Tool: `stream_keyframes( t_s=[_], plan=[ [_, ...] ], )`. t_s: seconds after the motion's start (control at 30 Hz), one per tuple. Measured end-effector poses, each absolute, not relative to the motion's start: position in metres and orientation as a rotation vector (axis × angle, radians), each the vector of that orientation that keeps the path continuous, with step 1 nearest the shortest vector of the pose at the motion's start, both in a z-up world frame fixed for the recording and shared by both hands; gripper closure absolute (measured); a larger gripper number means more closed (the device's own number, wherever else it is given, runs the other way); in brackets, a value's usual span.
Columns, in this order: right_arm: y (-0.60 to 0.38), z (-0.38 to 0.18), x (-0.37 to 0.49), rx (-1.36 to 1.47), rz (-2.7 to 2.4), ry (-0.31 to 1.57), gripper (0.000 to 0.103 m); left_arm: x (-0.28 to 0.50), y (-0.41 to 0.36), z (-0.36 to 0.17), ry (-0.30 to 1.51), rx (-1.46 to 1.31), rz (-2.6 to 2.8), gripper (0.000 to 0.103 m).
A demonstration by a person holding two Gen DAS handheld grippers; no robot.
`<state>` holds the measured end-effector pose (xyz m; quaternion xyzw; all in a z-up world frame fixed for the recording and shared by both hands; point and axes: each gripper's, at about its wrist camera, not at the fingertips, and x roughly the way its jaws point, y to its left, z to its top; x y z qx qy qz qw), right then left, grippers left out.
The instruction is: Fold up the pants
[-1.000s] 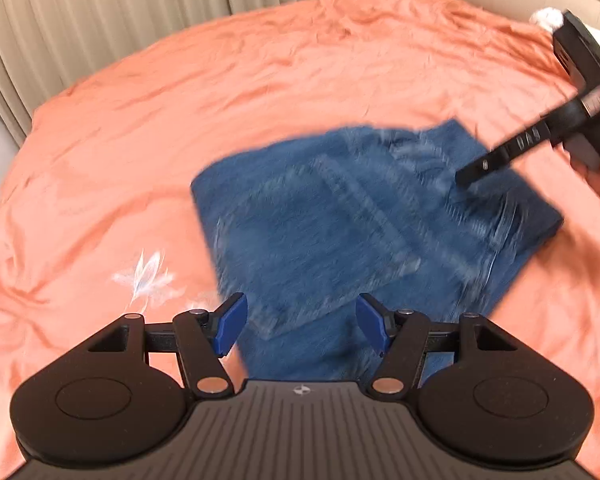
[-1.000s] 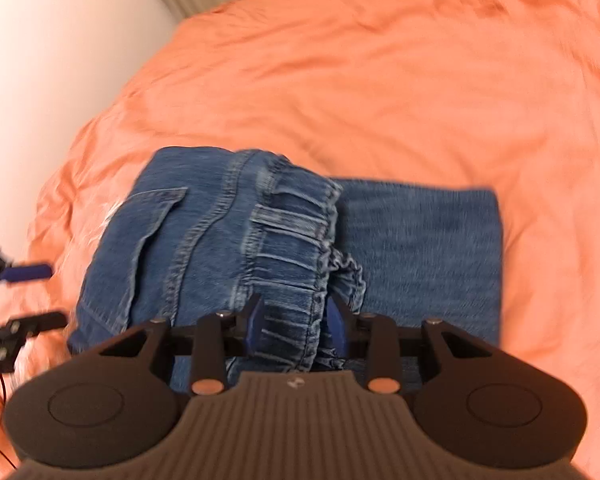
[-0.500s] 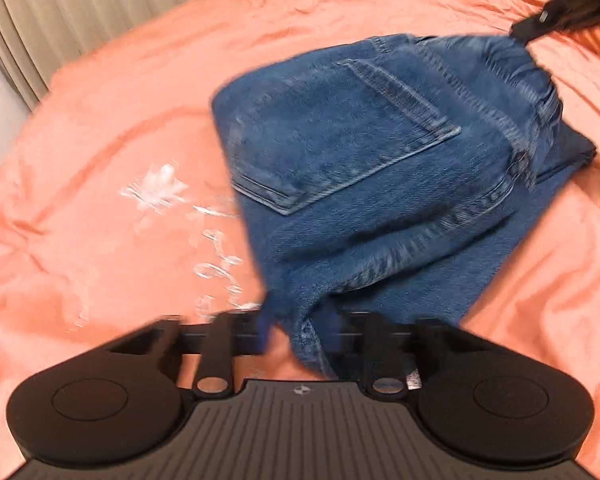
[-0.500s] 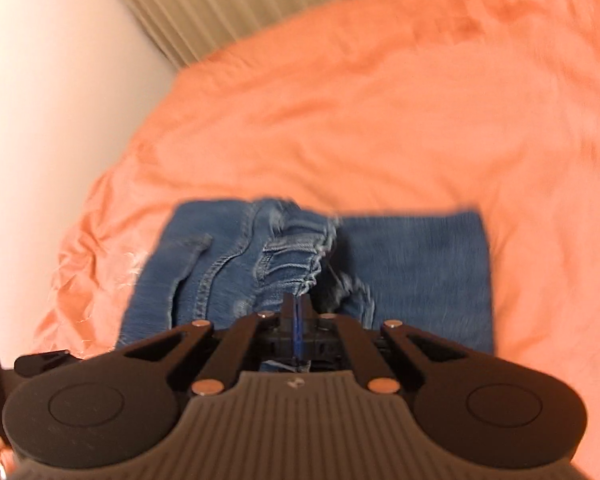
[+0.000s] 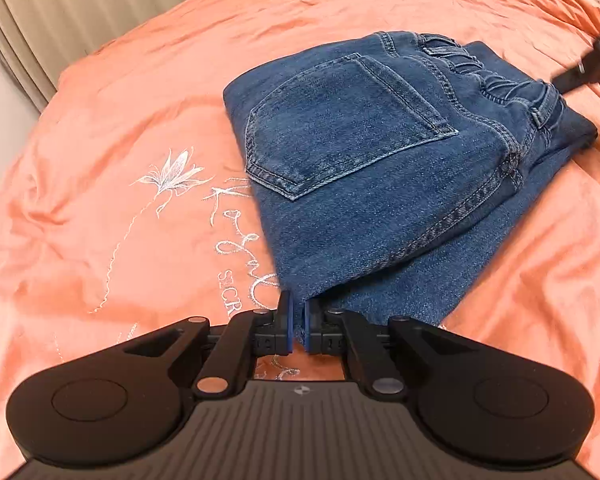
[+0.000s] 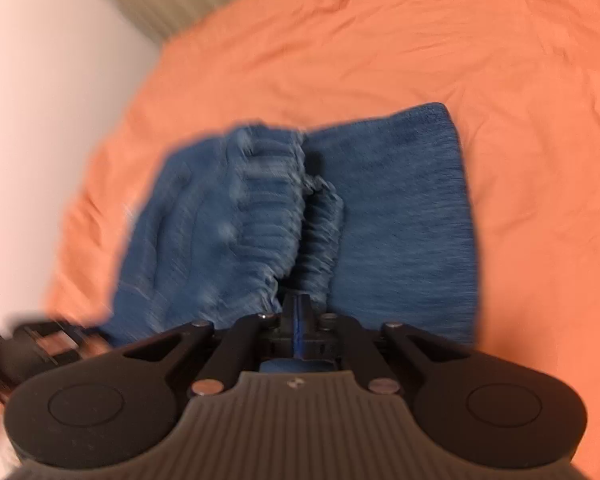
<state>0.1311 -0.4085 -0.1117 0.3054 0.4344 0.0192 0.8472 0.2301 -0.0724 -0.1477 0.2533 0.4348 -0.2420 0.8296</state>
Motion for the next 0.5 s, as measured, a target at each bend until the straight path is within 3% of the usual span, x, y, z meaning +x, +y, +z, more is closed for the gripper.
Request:
stream_keyframes(
  t_s=[0.1,0.3,0.37,0.4,0.5],
  plan=[
    [-0.412,-0.102,0.135,0.691,0.049,0.837,0.062,0.233,-0.076,-0.147,0.942,0.534,-0.501,0.099],
    [-0.406,-0.121,0.169,0.743,0.071,0.887,0.064,0.237,-0.077,-0.151,0.955,0.520,-0.487,0.099],
    [-0.402,-0.132,0.175,0.757,0.052,0.927,0.073,0.238,-0.076,-0.151,0.962,0.512,-0.486,0.099],
    [-0.400,-0.138,0.178,0.750,0.047,0.934,0.092,0.238,-0.076,-0.150,0.966,0.511,-0.485,0.099],
    [-0.395,-0.118,0.175,0.703,0.085,0.856,0.098,0.240,-0.076,-0.152,0.974,0.507,-0.482,0.099]
  ],
)
